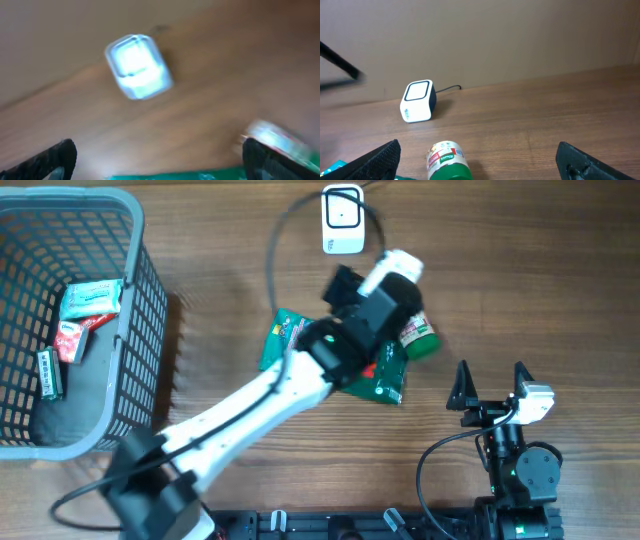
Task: Scan the item barcode
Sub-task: 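Present the jar's barcode to the scanner and set it on table, then grasp the red Kleenex tissue pack in the basket with left gripper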
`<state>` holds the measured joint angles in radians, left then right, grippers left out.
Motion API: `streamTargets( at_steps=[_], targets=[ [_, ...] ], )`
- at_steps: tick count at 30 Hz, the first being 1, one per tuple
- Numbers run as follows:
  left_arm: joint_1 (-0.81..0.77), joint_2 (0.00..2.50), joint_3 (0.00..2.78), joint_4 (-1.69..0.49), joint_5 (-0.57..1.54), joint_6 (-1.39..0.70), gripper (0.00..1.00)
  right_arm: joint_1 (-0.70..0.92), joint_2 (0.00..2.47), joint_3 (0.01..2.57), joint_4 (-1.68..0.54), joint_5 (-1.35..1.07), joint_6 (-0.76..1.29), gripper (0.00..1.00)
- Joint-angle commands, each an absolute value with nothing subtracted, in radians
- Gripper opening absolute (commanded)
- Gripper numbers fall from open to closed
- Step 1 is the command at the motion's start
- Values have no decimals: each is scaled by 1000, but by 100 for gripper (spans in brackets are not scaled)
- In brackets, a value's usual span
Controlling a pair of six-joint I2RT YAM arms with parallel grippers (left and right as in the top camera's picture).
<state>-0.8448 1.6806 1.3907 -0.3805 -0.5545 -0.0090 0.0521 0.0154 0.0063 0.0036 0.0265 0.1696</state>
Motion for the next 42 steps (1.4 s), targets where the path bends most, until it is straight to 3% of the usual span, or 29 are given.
streamTargets(
  at_steps=[1,5,8,15,19,24,30,42],
  targets=[
    [-704,1533,1409,-451,-895,-218,100,58,10,5,8,18,157,100],
    [-466,1381,1409,-632,-896,-665,100,58,10,5,7,18,157,100],
    [-251,1306,1409,-732,-788,-870,100,58,10,5,8,18,157,100],
    [218,1359,1408,-852,-504,-1037,100,58,10,5,8,18,157,100],
    [371,1482,1408,-892,-419,-1025,100,58,10,5,7,18,157,100],
    [442,1668,1408,-923,-419,-1000,100,58,10,5,8,18,157,100],
    [452,1869,1408,-809,-308,-1000,100,58,10,5,7,18,157,100],
    [452,1977,1407,-757,-352,-998,100,58,10,5,8,18,157,100]
  ],
)
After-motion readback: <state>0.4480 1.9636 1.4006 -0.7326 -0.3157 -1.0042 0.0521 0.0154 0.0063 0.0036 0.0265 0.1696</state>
